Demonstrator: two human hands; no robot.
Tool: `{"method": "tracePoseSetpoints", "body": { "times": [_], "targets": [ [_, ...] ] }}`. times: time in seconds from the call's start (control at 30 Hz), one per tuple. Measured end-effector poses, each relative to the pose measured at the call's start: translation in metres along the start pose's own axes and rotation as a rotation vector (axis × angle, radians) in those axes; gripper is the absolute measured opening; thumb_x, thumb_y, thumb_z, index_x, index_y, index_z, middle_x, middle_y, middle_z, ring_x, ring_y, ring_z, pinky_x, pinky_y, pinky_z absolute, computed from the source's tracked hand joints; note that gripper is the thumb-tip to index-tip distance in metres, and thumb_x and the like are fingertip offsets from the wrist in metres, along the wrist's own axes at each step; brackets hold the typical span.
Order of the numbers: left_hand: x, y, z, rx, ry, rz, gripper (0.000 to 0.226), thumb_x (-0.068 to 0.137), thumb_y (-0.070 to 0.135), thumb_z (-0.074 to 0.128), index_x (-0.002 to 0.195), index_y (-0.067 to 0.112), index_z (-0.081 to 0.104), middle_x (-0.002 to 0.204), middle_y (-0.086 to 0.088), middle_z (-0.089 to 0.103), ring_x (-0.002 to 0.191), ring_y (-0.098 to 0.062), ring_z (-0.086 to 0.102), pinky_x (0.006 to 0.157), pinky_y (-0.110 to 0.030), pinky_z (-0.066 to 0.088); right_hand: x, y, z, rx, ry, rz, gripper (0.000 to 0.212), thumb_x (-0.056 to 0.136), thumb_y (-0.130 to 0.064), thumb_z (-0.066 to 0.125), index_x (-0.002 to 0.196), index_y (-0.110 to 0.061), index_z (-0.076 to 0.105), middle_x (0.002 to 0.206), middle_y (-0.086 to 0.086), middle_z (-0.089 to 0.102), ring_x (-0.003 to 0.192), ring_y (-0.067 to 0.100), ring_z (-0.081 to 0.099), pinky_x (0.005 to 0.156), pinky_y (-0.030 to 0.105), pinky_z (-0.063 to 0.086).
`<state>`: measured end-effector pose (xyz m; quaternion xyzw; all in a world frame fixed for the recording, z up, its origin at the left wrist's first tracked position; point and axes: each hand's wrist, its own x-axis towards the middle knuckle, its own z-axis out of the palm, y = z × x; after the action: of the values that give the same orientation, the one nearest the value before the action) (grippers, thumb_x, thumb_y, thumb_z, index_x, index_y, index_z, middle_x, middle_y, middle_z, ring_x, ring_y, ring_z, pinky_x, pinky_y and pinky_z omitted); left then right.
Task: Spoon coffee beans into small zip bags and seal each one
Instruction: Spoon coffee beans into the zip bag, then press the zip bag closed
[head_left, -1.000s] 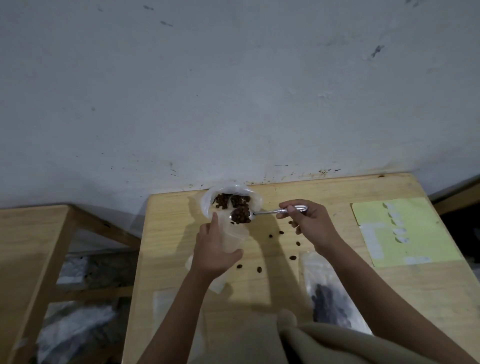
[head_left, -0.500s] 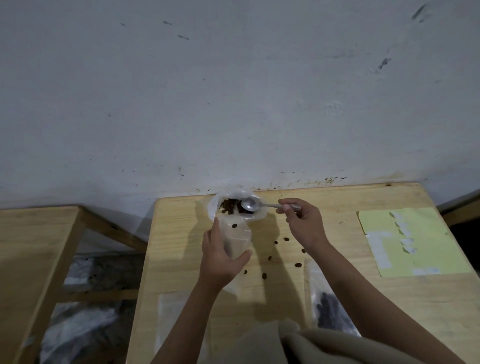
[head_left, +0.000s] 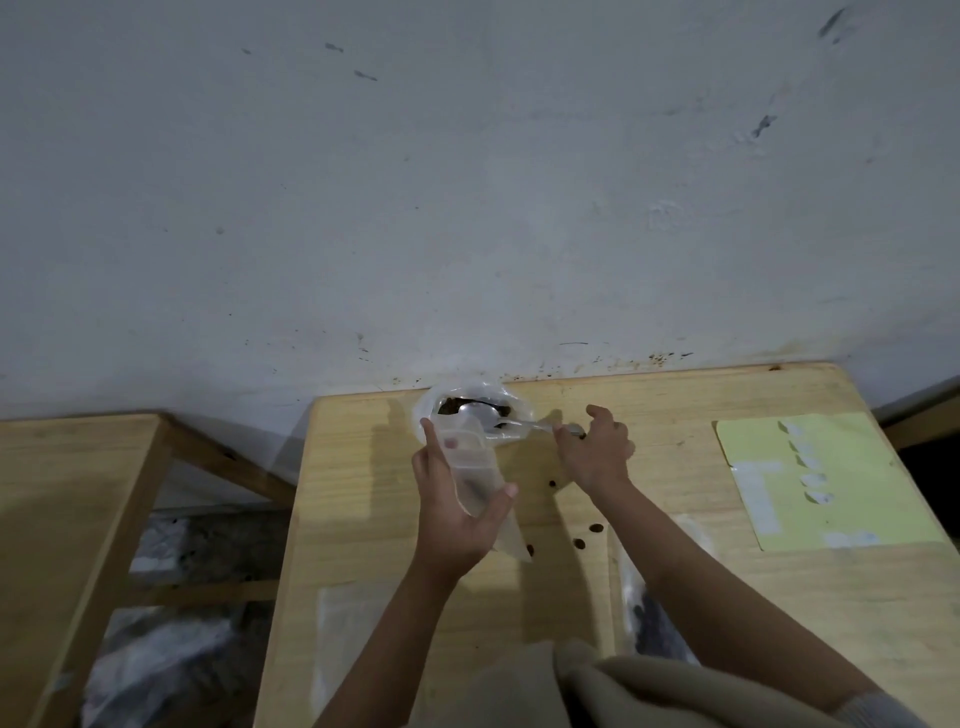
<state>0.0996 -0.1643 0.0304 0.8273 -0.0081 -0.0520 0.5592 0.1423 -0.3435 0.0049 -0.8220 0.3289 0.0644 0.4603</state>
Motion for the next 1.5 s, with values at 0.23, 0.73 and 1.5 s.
{"method": "tracePoseSetpoints", "body": {
  "times": [0.23, 0.73, 1.5],
  "targets": [
    [-0.006, 0.016, 0.001, 0.022, -0.039, -0.112, 0.119, 0.074, 0.033, 0.078, 0.145, 0.034, -0.016, 0.125, 0.009, 0.018, 0.118, -0.003, 0.025, 0.094, -0.013, 0.028, -0.053, -0.018, -0.048, 0.442, -0.291, -0.396, 0.008, 0.089, -0.013, 0.062, 0.095, -0.012, 0.068, 0.091, 0.005, 0.071, 0.079, 0.009, 0.066, 0.07, 0.023, 0.052],
    [-0.072, 0.029, 0.02, -0.149, -0.008, -0.121, 0.008, 0.089, 0.012, 0.062, 0.086, 0.02, 0.06, 0.087, 0.0, 0.066, 0.083, -0.015, 0.062, 0.078, -0.03, 0.051, -0.119, 0.062, -0.08, 0.53, -0.2, -0.306, 0.012, 0.086, -0.006, 0.064, 0.076, -0.013, 0.065, 0.07, 0.003, 0.066, 0.067, 0.009, 0.061, 0.064, 0.022, 0.048],
    [-0.129, 0.02, 0.057, -0.182, -0.229, -0.238, 0.025, 0.09, 0.017, 0.061, 0.082, -0.006, 0.053, 0.072, -0.007, 0.056, 0.068, -0.014, 0.053, 0.068, -0.033, 0.045, -0.161, 0.126, -0.092, 0.582, -0.086, -0.224, 0.027, 0.088, -0.002, 0.061, 0.065, -0.015, 0.056, 0.064, -0.001, 0.054, 0.062, 0.008, 0.051, 0.058, 0.022, 0.044]
  ]
}}
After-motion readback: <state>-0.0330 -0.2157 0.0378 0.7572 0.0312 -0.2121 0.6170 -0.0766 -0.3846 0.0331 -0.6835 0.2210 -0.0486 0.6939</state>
